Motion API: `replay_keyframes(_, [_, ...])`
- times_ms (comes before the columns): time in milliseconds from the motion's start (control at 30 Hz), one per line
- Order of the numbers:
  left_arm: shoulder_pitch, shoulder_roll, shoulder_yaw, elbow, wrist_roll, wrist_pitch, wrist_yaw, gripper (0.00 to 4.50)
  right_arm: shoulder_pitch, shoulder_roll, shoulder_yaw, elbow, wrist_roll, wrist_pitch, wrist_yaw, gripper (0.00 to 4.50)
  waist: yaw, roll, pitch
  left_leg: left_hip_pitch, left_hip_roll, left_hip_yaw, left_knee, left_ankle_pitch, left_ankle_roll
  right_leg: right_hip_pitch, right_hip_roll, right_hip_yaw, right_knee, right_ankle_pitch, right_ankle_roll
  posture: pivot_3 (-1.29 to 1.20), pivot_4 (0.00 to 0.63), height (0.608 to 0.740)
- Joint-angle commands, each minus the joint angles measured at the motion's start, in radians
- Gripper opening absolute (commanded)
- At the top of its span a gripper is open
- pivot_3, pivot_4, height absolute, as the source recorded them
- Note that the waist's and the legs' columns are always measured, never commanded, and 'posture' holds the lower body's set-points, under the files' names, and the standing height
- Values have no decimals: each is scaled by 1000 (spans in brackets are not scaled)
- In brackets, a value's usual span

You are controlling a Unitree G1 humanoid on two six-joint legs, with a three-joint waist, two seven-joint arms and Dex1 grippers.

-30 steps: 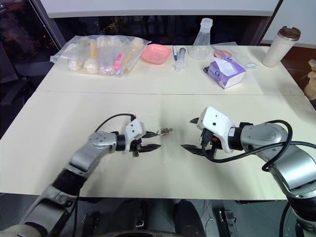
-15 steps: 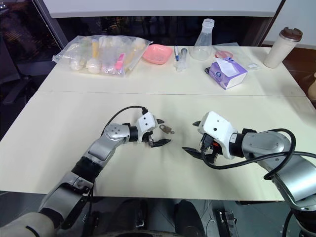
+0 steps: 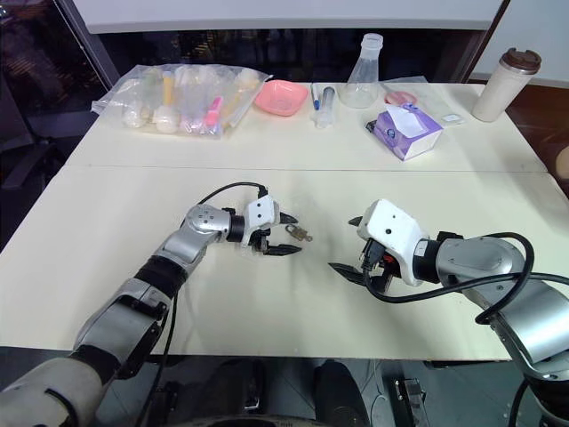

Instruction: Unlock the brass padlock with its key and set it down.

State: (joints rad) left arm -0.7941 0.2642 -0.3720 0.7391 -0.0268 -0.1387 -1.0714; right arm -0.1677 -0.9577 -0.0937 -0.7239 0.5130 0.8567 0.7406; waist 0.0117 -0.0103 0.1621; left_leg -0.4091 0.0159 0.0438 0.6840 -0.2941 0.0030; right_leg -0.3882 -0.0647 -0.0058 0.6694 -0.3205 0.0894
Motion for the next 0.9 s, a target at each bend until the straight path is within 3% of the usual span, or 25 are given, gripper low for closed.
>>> replay_keyframes(33, [-12,2,1,101,56,-33,20,1446,-6,-9,-26,-35,-3,-14,-7,4500,0,0,0,0,0,0,0,0,0,0,0,0,0,0,0,0,150,715])
replay_keyframes(67, [-16,-4,1,115,59,-42,22,1014,-6,-9,-26,-37,-3,-14,-7,4500,0,0,0,1,0,0,0,0,0,1,0,0,0,1,0,0,150,715])
replay_keyframes(133, [-22,-12,-3,141,67,-60,22,776,-7,-10,-26,-38,-2,-12,-9,4500,1,0,0,1,0,0,0,0,0,1,0,0,0,1,0,0,150,715])
replay_keyframes(333, [-19,2,4,153,71,-80,6,775,-19,-5,-16,-41,2,-10,-16,4500,1,0,-1,1,0,0,1,0,0,1,0,0,0,1,0,0,150,715])
replay_keyframes(500, [42,118,68,-58,-29,13,-132,775,-54,27,49,-45,-19,-25,-43,4500,-28,0,-1,0,2,0,-1,0,0,-1,1,0,0,1,0,0,150,715])
replay_keyframes(700, [115,296,171,-385,-206,253,-297,775,-155,81,260,49,-279,-247,-106,4500,-30,0,0,-2,4,0,-2,1,-2,-6,3,1,3,1,-1,0,150,715])
replay_keyframes(800, [110,363,216,-485,-266,358,-333,775,-243,111,404,170,-512,-541,-117,4500,-17,0,0,-2,1,0,0,1,-2,-5,1,1,3,1,0,0,150,715])
replay_keyframes(900, [100,384,236,-530,-288,408,-330,775,-290,149,455,265,-618,-707,-118,4500,-12,0,0,-2,-1,0,1,1,-2,-4,1,1,2,0,0,0,150,715])
